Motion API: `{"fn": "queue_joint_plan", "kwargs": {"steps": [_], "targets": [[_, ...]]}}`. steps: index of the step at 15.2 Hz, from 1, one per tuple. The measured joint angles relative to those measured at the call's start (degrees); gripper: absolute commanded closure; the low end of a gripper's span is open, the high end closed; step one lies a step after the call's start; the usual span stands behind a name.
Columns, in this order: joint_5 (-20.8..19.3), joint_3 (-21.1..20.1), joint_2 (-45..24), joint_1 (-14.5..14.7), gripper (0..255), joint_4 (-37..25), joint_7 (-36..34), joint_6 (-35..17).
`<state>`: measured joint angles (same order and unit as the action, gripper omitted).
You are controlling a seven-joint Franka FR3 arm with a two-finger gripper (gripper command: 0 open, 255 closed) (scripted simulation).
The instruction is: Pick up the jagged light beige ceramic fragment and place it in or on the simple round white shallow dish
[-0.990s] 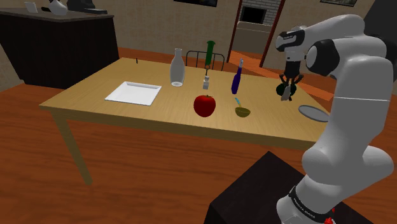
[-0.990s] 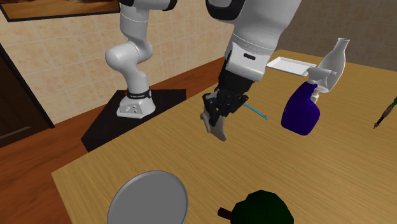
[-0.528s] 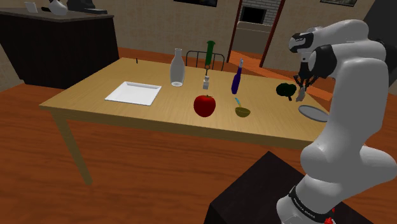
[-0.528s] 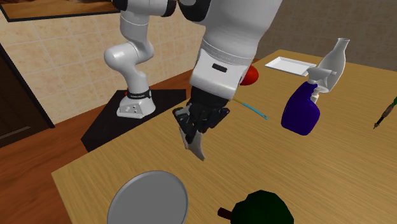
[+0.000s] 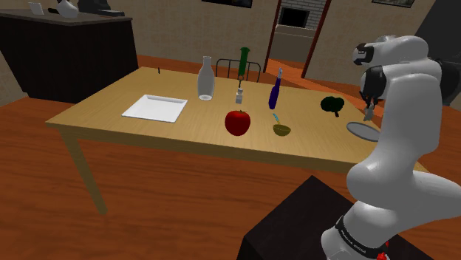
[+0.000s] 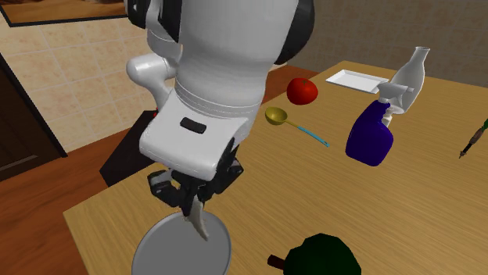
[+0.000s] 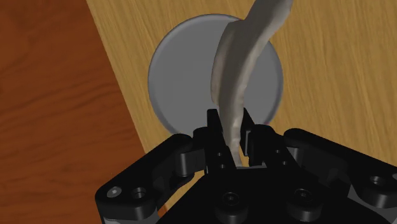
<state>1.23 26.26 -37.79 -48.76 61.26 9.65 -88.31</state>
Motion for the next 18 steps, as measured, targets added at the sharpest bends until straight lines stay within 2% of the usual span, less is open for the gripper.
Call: {"fn": "queue_joint_plan", "kwargs": {"steps": [3, 4, 7, 13, 18], "targets": [[1.4, 0.0, -5.3, -5.2, 255, -9.1, 3.6, 2.9], [1.5, 0.0, -5.7, -5.6, 255, -9.3, 3.9, 2.7], [1.7, -0.1, -6.4, -5.8, 255, -8.5, 4.0, 1.2], [1.4, 0.0, -5.3, -4.7, 255, -1.5, 3.5, -4.4], [1.5, -0.2, -5.6, -4.3, 255, 1.3, 3.1, -7.4]]}}
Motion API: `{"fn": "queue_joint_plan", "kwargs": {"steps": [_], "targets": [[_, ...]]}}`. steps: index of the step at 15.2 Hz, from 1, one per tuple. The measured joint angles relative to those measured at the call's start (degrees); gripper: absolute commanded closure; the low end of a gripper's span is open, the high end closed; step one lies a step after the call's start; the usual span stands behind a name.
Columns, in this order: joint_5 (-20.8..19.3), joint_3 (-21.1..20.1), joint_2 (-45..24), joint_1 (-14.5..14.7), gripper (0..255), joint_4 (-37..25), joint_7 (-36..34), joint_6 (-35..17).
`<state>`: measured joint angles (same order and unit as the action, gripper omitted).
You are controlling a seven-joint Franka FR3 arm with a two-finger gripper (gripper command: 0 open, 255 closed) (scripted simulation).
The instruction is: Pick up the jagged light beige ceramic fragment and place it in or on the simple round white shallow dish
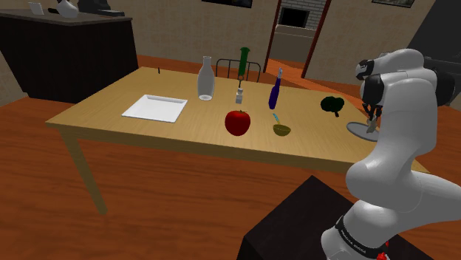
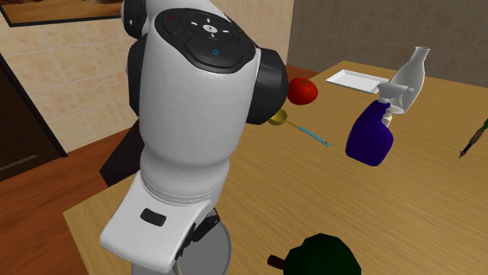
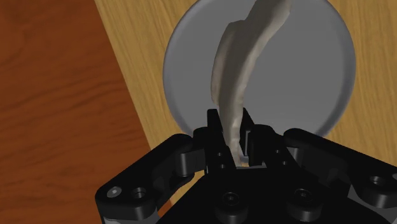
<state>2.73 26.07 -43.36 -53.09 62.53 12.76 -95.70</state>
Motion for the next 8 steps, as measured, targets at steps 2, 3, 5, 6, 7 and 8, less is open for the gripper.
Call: {"fn": "queue_joint_plan", "kwargs": {"steps": [2, 3, 5, 6, 7, 8], "targets": [[0.0, 0.0, 0.0, 0.1, 255, 0.3, -0.1, -0.3], [0.0, 0.0, 0.0, 0.1, 255, 0.4, -0.1, -0.3], [0.0, 0.0, 0.1, 0.1, 255, 0.4, -0.1, -0.4], [0.0, 0.0, 0.1, 0.1, 255, 0.4, -0.1, -0.4], [0.0, 0.0, 0.1, 0.1, 0, 0.4, -0.1, -0.4], [0.0, 0.0, 0.1, 0.1, 0, 0.4, -0.1, -0.4]]}}
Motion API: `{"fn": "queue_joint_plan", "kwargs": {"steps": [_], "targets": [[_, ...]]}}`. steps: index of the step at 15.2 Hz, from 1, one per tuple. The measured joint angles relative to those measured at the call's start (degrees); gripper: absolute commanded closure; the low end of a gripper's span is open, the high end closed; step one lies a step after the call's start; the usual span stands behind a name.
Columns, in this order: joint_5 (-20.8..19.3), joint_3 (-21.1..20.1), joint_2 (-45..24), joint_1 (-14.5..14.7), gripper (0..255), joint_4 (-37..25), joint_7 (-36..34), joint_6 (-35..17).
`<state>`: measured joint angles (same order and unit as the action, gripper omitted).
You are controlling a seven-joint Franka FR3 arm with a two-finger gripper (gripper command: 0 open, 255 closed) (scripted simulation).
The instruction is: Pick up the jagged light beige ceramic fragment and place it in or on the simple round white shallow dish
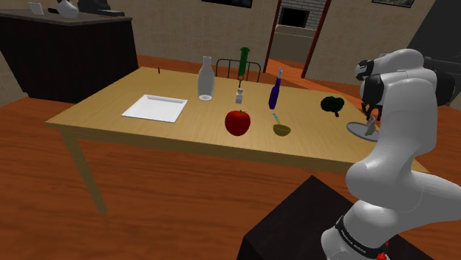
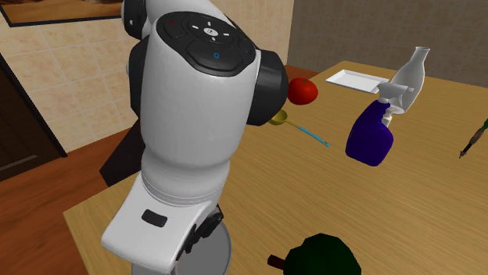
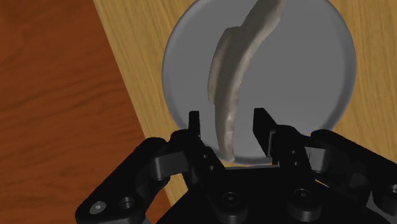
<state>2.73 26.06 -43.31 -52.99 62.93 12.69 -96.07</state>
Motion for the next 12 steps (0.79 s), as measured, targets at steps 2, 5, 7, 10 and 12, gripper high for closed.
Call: {"fn": "queue_joint_plan", "kwargs": {"steps": [2, 5, 7, 10, 12], "targets": [[0.0, 0.0, 0.0, 0.0, 0, 0.0, 0.0, 0.0], [0.0, 0.0, 0.0, 0.0, 0, 0.0, 0.0, 0.0], [0.1, -0.1, -0.4, -0.2, 0, -2.8, 0.0, 2.3], [0.5, -0.3, -2.3, -1.3, 0, -10.9, 0.0, 8.2], [0.6, -0.4, -2.9, -1.6, 0, -12.4, 0.0, 9.2]]}}
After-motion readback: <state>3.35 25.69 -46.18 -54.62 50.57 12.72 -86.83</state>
